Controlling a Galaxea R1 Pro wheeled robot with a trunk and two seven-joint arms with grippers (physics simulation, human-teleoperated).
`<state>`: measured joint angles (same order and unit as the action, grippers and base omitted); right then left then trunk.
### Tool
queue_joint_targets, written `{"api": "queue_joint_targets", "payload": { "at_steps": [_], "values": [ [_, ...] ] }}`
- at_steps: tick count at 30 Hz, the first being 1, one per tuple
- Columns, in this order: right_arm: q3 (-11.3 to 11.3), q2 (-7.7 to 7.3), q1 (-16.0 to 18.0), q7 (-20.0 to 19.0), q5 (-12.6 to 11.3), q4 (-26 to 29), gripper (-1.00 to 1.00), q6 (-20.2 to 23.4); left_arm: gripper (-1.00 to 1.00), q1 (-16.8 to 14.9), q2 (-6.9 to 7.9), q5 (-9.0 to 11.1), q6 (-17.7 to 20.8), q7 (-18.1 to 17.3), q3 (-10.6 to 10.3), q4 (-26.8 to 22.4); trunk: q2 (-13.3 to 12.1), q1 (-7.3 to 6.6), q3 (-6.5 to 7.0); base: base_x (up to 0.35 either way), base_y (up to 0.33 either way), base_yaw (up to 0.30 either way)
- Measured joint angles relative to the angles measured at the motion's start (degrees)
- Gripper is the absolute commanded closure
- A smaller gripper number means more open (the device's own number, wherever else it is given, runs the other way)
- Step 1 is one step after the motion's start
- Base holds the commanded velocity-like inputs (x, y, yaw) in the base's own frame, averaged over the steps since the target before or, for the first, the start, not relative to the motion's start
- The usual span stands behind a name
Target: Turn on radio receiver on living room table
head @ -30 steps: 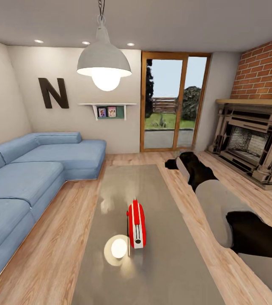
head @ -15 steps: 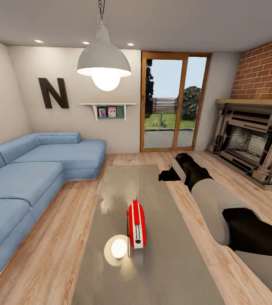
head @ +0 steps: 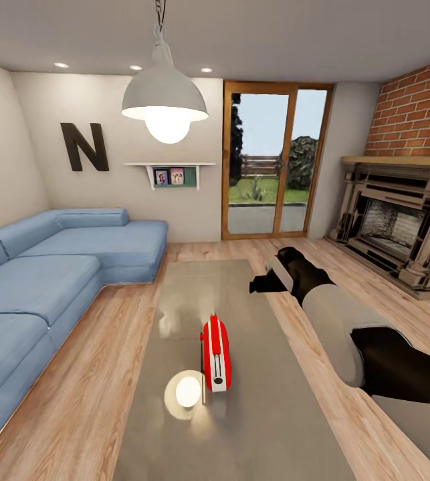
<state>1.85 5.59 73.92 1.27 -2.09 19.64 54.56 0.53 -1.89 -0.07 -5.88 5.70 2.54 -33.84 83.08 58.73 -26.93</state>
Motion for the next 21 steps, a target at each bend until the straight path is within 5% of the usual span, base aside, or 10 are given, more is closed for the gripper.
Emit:
{"api": "queue_joint_targets", "payload": {
  "at_steps": [11,21],
  "values": [
    [0.1,-0.09,0.0,0.6,0.4,-0.1,-1.00,-1.2,-1.00,0.0,0.07,-0.2,0.1,0.0,0.0,0.0,0.0,0.00,0.00,0.197,0.175,0.000],
    [0.1,0.13,0.0,0.1,0.1,-0.8,-1.00,-1.1,-1.00,0.0,0.05,-0.1,0.1,0.0,0.0,0.0,0.0,0.00,0.00,0.026,0.026,0.000]
  ]
}}
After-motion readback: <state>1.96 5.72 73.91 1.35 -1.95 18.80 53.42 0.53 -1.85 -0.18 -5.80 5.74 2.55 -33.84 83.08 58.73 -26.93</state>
